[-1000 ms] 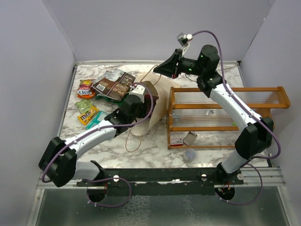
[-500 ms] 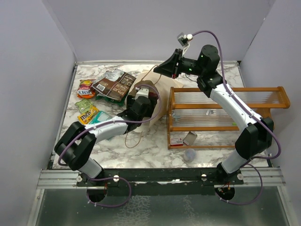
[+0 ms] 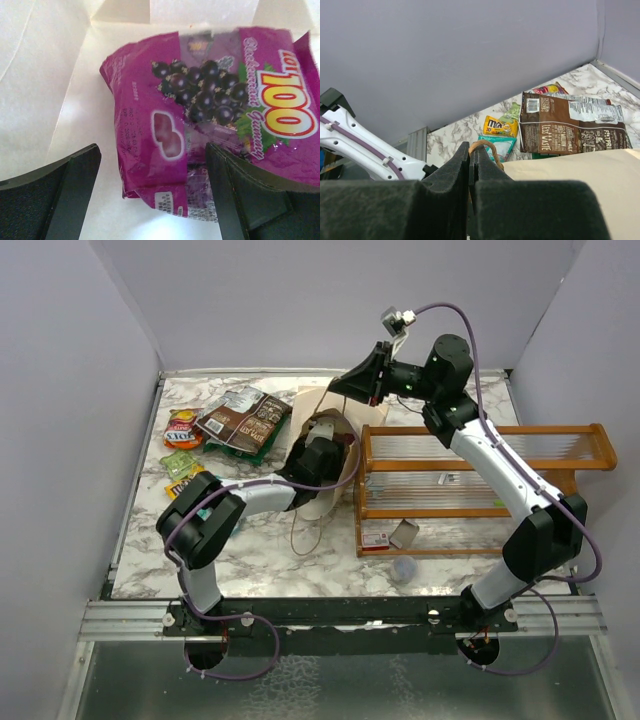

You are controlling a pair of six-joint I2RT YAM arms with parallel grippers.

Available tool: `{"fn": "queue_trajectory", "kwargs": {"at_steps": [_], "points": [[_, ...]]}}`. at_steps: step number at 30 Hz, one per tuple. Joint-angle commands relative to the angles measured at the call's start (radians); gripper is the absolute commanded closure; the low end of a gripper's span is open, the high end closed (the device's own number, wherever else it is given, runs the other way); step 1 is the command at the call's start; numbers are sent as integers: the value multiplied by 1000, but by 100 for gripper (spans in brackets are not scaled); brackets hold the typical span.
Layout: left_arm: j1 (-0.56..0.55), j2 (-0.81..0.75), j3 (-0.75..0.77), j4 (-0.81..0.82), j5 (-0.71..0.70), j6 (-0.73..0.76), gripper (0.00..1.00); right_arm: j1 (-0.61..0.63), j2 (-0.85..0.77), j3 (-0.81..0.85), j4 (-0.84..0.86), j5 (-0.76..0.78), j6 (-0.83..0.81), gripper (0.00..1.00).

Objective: Take the snacks out of the paper bag
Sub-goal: Take out the snack from the paper bag.

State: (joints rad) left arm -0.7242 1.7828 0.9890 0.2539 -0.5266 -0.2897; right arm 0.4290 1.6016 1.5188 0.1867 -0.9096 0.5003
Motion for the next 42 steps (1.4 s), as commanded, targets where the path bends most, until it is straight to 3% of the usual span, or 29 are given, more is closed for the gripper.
{"fn": "queue_trajectory", "kwargs": {"at_steps": [1,4,6,8,10,12,20,28,42], "points": [[5,51,-1,-5,-59,-16,11,1,-44,-8,20,15,-10,99],[16,79,-15,7,-17,-32,14,1,-42,-13,28,13,-4,99],[22,92,-16,8,14,-31,25,1,-38,-14,32,9,1,99],[27,96,-9,10,38,-9,40,1,-37,-14,30,9,2,99],[26,93,9,-11,47,18,62,1,-38,-14,29,9,1,99],[26,76,27,-45,62,35,76,1,-38,-13,23,16,-5,99],[25,-116,25,-135,130,20,99,1,-22,-16,1,44,-32,99],[18,-320,2,-197,247,36,100,1,-10,-16,9,55,-26,99],[-3,-507,5,-360,273,-44,100,1,18,-5,13,105,-14,99]]}}
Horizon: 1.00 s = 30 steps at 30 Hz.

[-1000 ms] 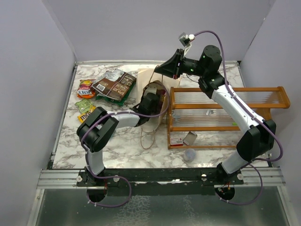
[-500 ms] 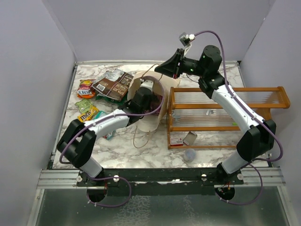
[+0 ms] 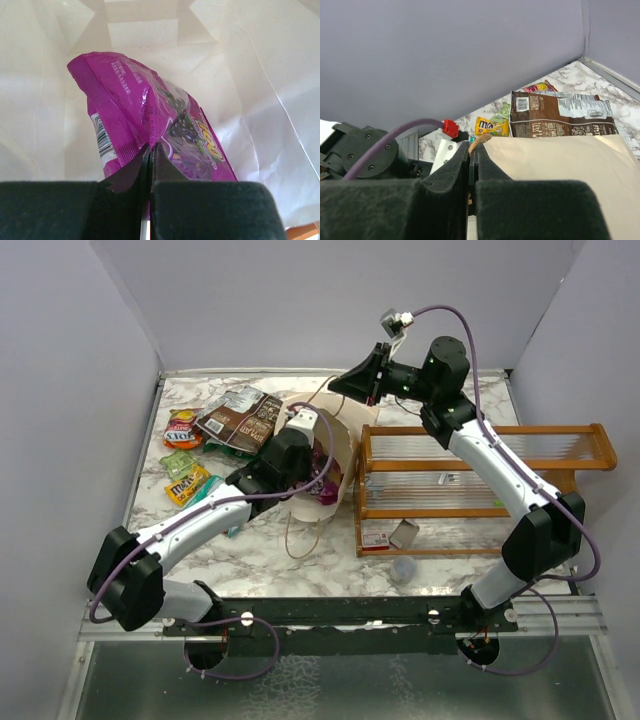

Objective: Take the snacks out of the paper bag
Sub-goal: Take out the snack from the paper bag, then place the snack at the center of the board.

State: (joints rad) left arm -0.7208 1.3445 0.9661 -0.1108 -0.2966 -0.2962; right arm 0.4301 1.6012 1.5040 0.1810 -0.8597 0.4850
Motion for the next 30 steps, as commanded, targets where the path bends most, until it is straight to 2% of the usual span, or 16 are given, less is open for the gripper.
{"fn": "queue_trajectory", "kwargs": {"at_steps": [1,4,8,18,25,30], "points": [[-6,-66,44,-16,54,-41,100,-1,21,11,19,71,3,99],[-6,-59,116,-103,95,-54,100,-1,28,19,5,155,6,99],[-8,-116,160,-116,145,-53,100,-1,47,49,-36,240,4,99],[-7,-194,382,-289,152,53,100,-1,73,72,-38,316,6,99],[-8,-221,576,-443,169,198,100,-1,91,126,-113,509,-18,99],[-8,-189,818,-602,80,241,100,-3,113,189,-184,588,-58,99]]}}
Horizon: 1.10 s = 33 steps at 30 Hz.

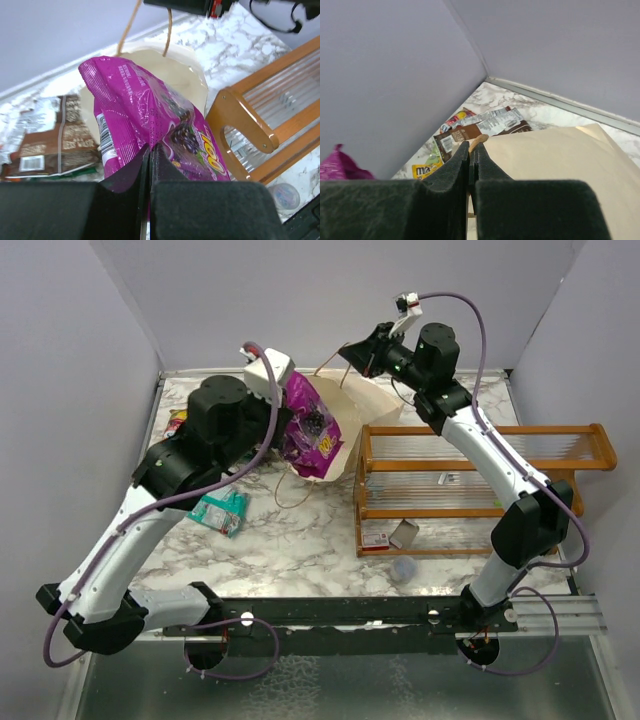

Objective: Take the snacks out of the paper bag
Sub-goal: Place the snack at the center of the board, then adjust the paper bag at the center of the board.

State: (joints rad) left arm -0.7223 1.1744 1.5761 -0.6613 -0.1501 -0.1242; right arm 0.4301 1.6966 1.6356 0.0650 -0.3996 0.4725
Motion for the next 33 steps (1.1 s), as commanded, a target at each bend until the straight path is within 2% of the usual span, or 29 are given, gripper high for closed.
{"fn": "queue_trajectory", "kwargs": {"at_steps": [1,4,6,8,9,12,14,18,22,28,33], "points": [[-6,-15,245,-71,-89,77,100,-2,19,59,-71,136,-51,99],[-6,-22,290,-84,-218,92,100,-4,13,61,-68,143,-63,99],[-6,-25,269,-85,-395,74,100,-4,5,61,-63,143,-78,98],[-6,-25,182,-85,-633,63,100,-4,-5,62,-61,153,-97,99],[-5,-23,127,-84,-708,65,100,-4,-12,62,-60,161,-106,99],[8,-22,-32,-63,-814,55,100,-5,-32,63,-63,183,-135,99],[49,-24,-105,-55,-772,1,100,-7,-46,62,-68,200,-156,98],[226,-33,-278,25,-530,-103,100,-14,-80,41,-76,245,-199,98],[345,-16,-428,84,-374,-196,100,-20,-114,24,-80,261,-221,98],[373,-35,-625,227,-300,-276,100,-20,-117,46,-74,123,-175,98],[373,-25,-706,264,-232,-316,100,-19,-68,111,-13,-96,-18,99]]}}
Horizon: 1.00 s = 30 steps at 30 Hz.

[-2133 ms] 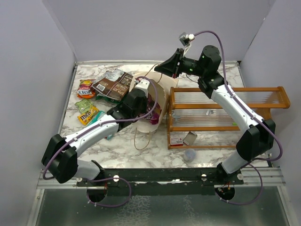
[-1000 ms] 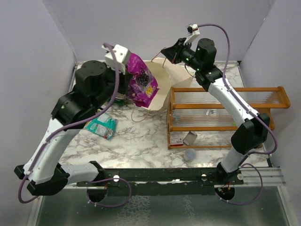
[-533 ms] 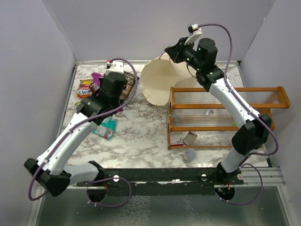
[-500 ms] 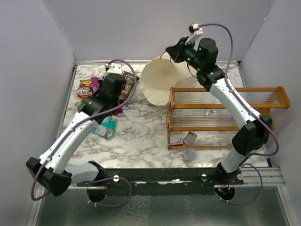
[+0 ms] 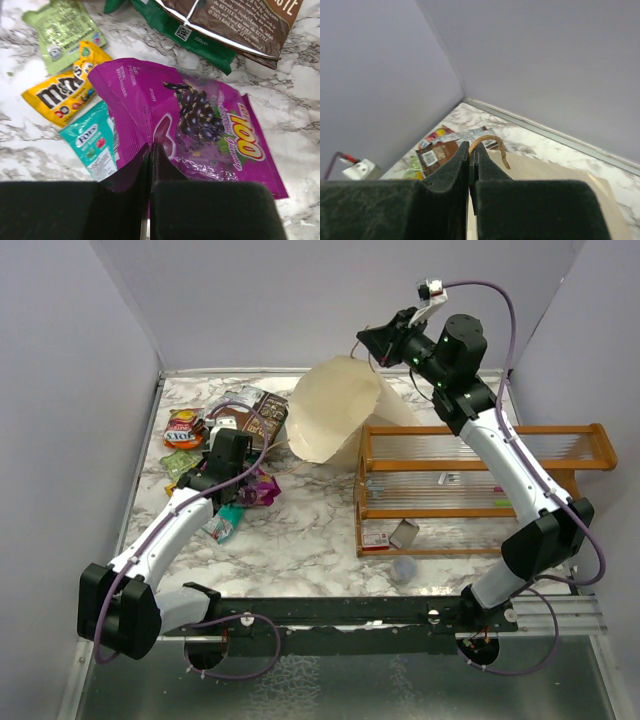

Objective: Take the snacks out of the paper bag
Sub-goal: Adjust the paper bag at the center of the board.

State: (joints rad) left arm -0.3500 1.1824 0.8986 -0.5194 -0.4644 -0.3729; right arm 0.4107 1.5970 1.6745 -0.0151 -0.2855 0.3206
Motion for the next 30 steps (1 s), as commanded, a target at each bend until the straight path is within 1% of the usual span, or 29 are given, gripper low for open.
{"fn": "queue_trajectory", "kwargs": {"at_steps": [1,3,6,9,12,14,17,20,26,30], "points": [[1,-34,-41,129,95,-71,100,0,47,83,109,-262,178,99],[1,-38,-63,142,117,-79,100,0,95,119,198,-337,264,99],[1,-48,-94,169,163,-102,100,0,181,227,253,-372,375,99],[1,-46,-117,186,213,-131,100,-1,237,276,323,-308,494,99],[2,-43,-135,196,254,-160,100,-8,250,246,422,-248,579,99],[1,-45,-148,200,274,-168,100,-36,232,187,473,-208,633,99],[2,-50,-164,204,284,-173,100,-105,174,-8,560,-154,728,99],[2,-51,-173,211,290,-170,100,-189,122,-167,601,-152,791,99],[1,-16,-165,232,333,-160,100,-322,22,-391,583,-177,778,99],[1,16,-152,238,363,-152,100,-362,-5,-439,533,-191,713,98]]}}
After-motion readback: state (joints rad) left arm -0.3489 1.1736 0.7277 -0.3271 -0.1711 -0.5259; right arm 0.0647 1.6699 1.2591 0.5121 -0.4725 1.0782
